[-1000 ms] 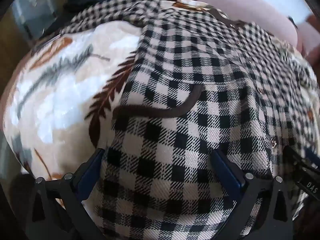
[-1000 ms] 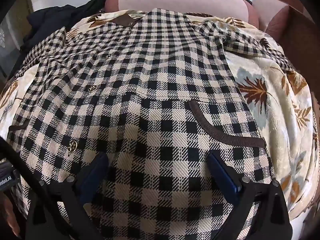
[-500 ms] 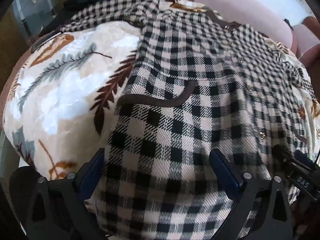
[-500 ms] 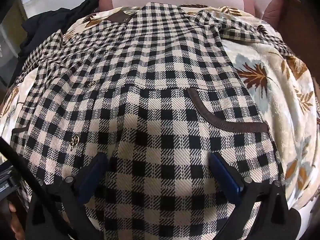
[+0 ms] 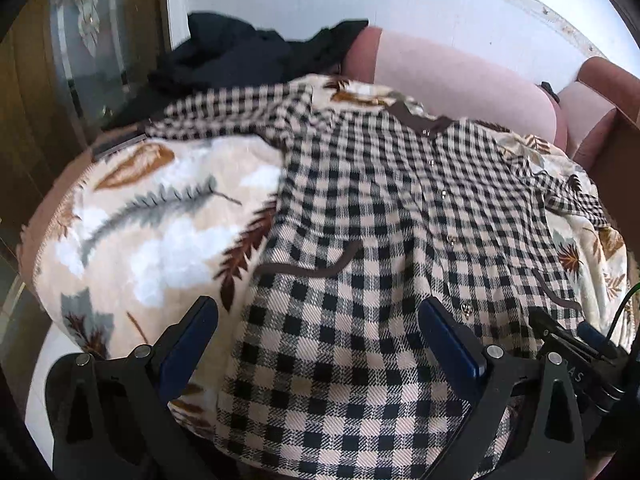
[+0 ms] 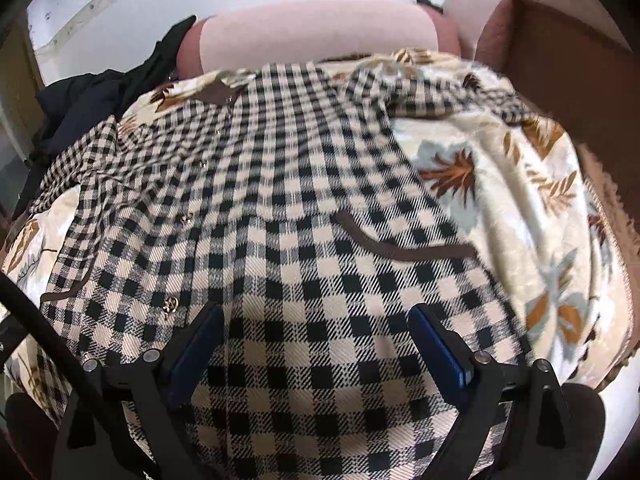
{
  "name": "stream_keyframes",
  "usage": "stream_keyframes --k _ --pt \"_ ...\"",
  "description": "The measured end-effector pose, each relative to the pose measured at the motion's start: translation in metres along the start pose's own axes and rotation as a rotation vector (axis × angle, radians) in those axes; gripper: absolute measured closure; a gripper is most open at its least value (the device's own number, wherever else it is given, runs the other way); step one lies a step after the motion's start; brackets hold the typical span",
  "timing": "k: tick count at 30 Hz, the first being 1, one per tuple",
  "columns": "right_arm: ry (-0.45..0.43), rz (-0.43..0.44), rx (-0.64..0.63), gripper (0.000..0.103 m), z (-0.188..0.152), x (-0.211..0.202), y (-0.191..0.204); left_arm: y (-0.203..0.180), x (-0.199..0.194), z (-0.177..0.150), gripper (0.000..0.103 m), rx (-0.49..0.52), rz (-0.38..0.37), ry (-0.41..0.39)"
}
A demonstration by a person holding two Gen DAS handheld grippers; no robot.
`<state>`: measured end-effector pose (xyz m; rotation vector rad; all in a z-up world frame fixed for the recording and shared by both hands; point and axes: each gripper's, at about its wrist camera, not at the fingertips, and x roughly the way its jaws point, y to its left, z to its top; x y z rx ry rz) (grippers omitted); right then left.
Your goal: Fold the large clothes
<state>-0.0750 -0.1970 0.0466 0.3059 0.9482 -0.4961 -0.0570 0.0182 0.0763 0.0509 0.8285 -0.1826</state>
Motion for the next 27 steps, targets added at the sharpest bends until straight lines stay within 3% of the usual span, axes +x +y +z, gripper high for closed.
stream_keyframes --k 5,13,27 --pt "-0.036 -0.021 -0.033 0.007 0.003 -0.010 0.007 -0.003 -0.007 -0.001 0.002 0.021 -0.020 0.001" --pt "-0.019 -0.017 -0.043 0.007 -0.001 -0.007 0.008 -0.008 -0.005 -0.007 0.002 0.045 -0.047 0.048" --pt "-0.026 -0.011 -0.050 0.007 -0.007 -0.012 0.005 -0.014 -0.013 -0.012 0.002 0.084 -0.059 0.056"
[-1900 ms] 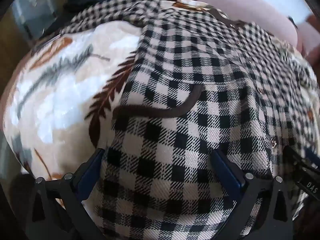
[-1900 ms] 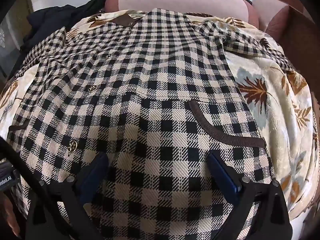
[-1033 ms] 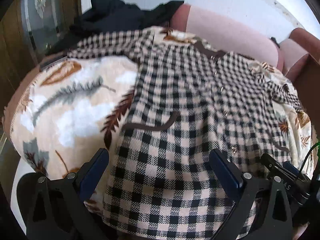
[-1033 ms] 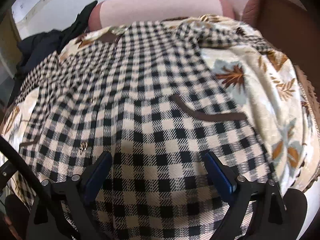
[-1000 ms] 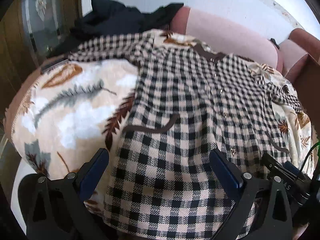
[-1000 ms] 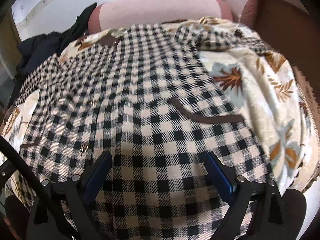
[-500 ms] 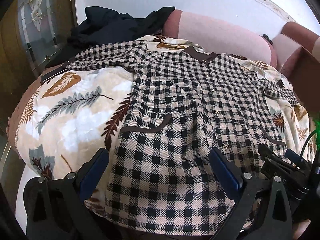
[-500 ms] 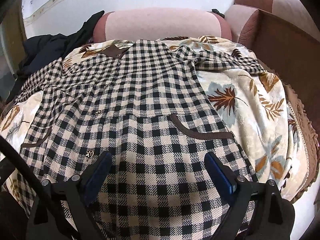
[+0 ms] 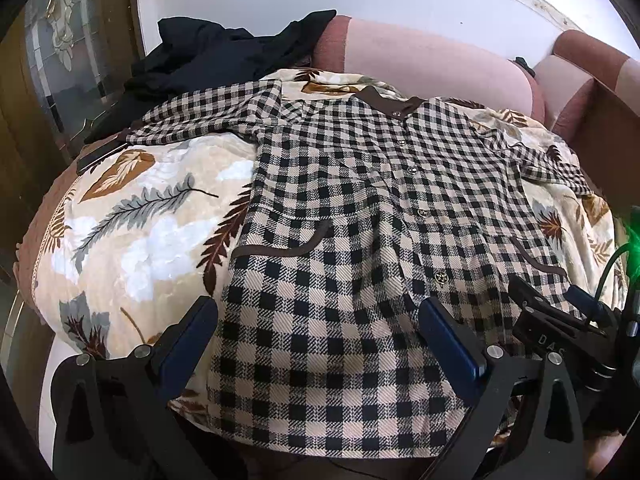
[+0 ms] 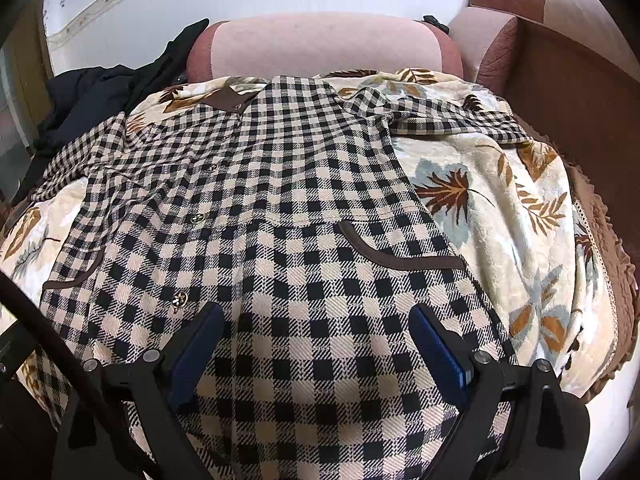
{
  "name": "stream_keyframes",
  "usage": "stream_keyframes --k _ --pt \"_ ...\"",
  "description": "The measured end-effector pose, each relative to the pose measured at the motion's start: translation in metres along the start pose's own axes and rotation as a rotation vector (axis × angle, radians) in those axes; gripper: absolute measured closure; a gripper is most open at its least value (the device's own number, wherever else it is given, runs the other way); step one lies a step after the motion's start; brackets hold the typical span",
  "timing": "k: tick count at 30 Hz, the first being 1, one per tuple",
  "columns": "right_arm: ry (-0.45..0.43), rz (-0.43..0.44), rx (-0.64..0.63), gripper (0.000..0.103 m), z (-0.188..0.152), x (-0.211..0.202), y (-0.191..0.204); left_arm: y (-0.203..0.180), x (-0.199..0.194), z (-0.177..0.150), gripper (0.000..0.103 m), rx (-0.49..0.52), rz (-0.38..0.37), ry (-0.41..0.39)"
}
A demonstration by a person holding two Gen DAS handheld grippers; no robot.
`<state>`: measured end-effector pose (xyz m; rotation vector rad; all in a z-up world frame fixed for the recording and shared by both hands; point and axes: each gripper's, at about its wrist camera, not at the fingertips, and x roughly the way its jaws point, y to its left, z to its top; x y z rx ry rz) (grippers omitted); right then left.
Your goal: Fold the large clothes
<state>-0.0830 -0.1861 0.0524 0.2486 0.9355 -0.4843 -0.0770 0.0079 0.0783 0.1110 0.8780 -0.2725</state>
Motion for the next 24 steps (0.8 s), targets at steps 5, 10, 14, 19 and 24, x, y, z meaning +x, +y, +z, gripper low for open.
stream_keyframes --k 5,10,14,19,24 --pt "-0.007 0.004 -0.003 0.007 -0.002 -0.007 0.002 -0.002 -0.008 -0.003 0.002 0.002 -0.003 -0.006" --pt "-0.030 0.008 -0.004 0.007 -0.005 -0.022 0.003 0.001 -0.024 -0.007 0.002 -0.008 -0.007 -0.026" --pt "-0.064 0.010 -0.011 0.007 -0.009 -0.040 0.005 0.005 -0.044 -0.014 0.002 -0.022 -0.011 -0.058" --pt "-0.108 0.010 -0.023 0.007 -0.017 -0.066 0.007 0.013 -0.068 -0.019 0.002 -0.045 -0.025 -0.102" --pt "-0.140 0.001 -0.025 0.007 -0.020 -0.084 0.007 0.015 -0.080 -0.020 0.002 -0.047 -0.034 -0.133"
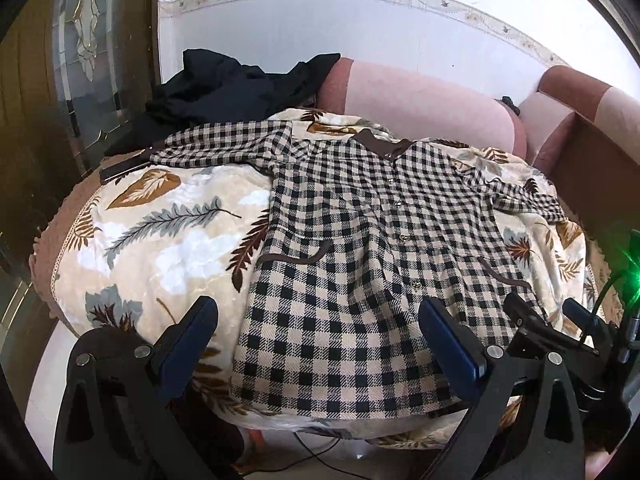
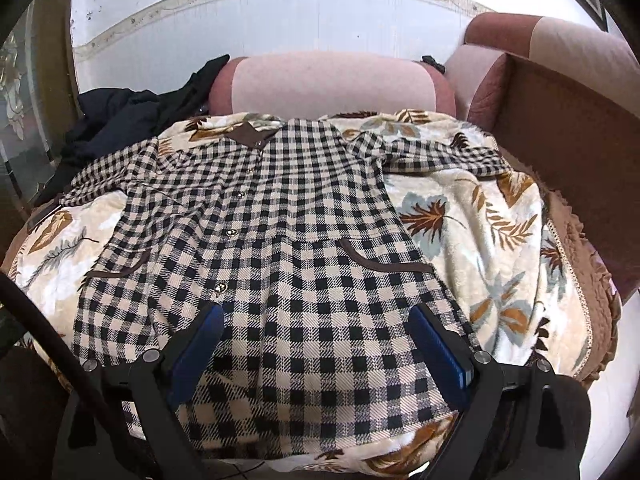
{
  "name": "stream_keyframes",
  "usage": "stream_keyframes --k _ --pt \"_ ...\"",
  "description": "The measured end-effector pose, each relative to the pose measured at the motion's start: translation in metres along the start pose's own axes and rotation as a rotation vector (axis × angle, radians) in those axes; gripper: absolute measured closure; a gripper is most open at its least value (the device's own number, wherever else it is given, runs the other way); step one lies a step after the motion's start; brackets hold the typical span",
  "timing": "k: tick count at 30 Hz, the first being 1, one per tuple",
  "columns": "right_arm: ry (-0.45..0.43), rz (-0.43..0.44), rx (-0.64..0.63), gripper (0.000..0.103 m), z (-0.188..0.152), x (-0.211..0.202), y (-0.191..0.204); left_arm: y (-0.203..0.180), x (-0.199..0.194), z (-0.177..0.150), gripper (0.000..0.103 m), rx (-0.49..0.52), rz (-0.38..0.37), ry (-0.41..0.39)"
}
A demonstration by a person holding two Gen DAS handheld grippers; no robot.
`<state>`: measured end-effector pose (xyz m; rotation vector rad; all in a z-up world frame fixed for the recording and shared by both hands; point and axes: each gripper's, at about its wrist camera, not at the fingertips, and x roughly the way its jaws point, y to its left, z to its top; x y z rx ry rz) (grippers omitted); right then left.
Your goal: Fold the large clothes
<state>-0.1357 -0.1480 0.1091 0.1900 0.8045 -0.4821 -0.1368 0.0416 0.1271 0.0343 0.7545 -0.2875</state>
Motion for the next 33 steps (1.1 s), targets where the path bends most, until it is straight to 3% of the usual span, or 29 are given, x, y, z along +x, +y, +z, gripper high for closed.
stream_keyframes --k 7,14,23,29,33 --pt "0.009 0.012 -0.018 0.007 0.008 0.007 0.009 0.009 0.005 0.003 0.002 -0.020 0.023 0.006" --pt "0.020 0.015 -0.099 0.007 0.023 0.035 0.023 0.053 0.056 0.030 0.002 -0.088 0.066 0.079" --pt "0.071 0.058 -0.139 0.007 0.041 0.087 0.038 0.164 0.147 0.097 0.002 -0.252 0.184 0.127" --pt "0.135 0.052 -0.148 0.007 0.040 0.122 0.044 0.260 0.226 0.145 0.003 -0.447 0.140 0.137" --pt "0.161 0.033 -0.147 0.007 0.040 0.139 0.044 0.315 0.281 0.165 0.018 -0.625 0.061 0.172"
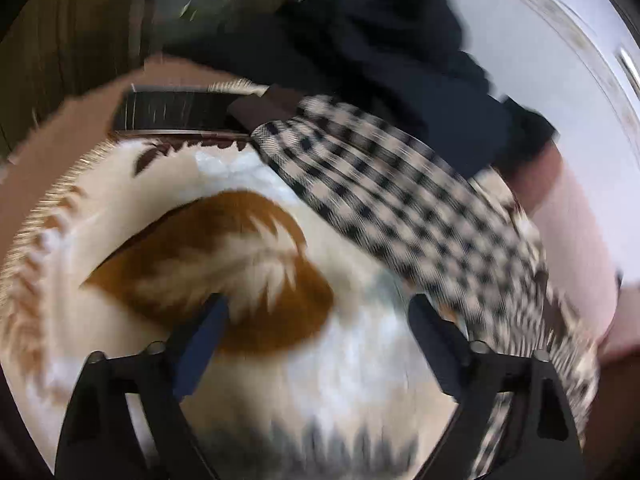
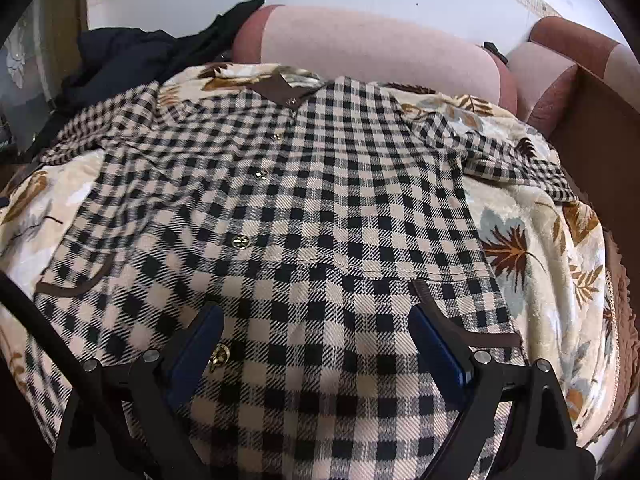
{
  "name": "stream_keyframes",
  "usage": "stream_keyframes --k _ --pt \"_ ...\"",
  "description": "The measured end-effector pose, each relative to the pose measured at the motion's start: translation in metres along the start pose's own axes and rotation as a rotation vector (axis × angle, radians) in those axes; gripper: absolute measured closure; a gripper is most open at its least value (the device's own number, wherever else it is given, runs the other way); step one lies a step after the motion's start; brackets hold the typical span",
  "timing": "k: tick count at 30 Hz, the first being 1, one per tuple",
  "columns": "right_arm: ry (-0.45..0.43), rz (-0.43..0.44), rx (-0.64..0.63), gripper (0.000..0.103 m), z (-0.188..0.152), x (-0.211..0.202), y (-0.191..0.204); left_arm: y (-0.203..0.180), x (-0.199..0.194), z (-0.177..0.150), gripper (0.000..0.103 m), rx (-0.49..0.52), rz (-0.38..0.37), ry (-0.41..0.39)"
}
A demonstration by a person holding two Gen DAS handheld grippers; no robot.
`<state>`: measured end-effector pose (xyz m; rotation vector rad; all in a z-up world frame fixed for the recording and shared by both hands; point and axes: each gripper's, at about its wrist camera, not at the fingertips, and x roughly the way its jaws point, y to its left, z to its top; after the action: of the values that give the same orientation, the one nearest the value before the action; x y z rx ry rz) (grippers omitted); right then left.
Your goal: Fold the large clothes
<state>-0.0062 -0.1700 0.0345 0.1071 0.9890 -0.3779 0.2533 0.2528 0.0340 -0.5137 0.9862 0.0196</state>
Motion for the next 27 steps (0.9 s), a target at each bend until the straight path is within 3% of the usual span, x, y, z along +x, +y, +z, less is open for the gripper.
stream_keyframes --k 3,6,9,11,12,13,15,18,22,27 --pt "0.021 -0.020 -0.003 0.007 0.001 0.011 0.000 0.017 0.033 0.029 0.019 -0.123 -0.039 0.027" --pt "0.036 -0.037 -0.002 0.007 0.004 0.019 -0.002 0.022 0.045 0.050 0.019 -0.208 -0.068 -0.018" --pt "0.047 -0.052 -0.001 0.007 0.007 0.026 -0.004 0.020 0.056 0.068 0.023 -0.210 -0.066 -0.025" --pt "0.060 -0.065 -0.005 0.007 0.009 0.032 -0.003 0.021 0.062 0.074 0.040 -0.225 -0.021 -0.026" --pt "0.064 -0.068 -0.006 0.007 0.009 0.034 -0.003 0.020 0.063 0.079 0.059 -0.221 0.002 -0.026" --pt "0.070 -0.071 -0.006 0.007 0.008 0.036 -0.002 0.019 0.062 0.081 0.096 -0.204 0.025 -0.025" --pt "0.072 -0.073 -0.008 0.007 0.008 0.038 -0.002 0.023 0.059 0.088 0.102 -0.182 0.024 0.000" --pt "0.058 -0.076 -0.023 0.007 0.009 0.035 -0.001 0.028 0.037 0.102 0.102 -0.194 0.064 -0.054" --pt "0.042 -0.078 -0.014 0.007 0.009 0.031 -0.007 0.028 -0.005 0.127 0.103 -0.157 0.273 -0.205" --pt "0.022 -0.065 -0.005 0.007 0.011 0.030 -0.015 0.012 -0.031 0.124 0.103 -0.073 0.233 -0.220"
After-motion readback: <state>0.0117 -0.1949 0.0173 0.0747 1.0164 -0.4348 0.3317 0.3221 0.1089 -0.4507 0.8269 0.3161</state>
